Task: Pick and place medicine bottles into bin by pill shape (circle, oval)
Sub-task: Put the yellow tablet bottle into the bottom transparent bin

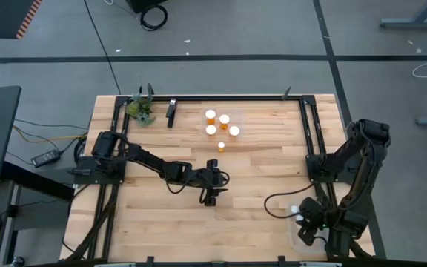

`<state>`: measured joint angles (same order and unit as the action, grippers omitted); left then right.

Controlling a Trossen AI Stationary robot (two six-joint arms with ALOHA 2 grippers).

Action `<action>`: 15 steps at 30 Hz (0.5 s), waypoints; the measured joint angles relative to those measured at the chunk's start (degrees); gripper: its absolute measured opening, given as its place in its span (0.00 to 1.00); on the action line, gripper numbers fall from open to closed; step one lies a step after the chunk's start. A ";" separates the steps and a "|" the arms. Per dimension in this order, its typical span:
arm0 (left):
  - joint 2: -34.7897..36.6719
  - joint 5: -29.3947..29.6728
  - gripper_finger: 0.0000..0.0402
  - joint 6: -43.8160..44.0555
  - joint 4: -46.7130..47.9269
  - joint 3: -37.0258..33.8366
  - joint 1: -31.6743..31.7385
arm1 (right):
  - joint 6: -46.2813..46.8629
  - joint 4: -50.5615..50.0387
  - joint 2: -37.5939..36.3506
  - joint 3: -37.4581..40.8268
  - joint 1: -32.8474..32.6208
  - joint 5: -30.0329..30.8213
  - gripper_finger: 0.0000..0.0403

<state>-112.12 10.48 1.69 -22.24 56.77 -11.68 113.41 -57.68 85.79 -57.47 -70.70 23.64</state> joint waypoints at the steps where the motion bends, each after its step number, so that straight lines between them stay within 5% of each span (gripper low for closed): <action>1: 0.00 0.00 0.43 0.00 0.04 0.00 0.00 | 0.02 0.55 0.72 0.00 0.00 0.36 0.35; 15: 0.00 0.02 0.43 0.37 1.23 -0.02 0.00 | 6.14 0.65 7.76 -1.23 -2.62 3.23 0.35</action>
<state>-112.12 10.50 2.07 -21.02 56.75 -11.68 119.55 -57.04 93.55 -58.70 -73.32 26.87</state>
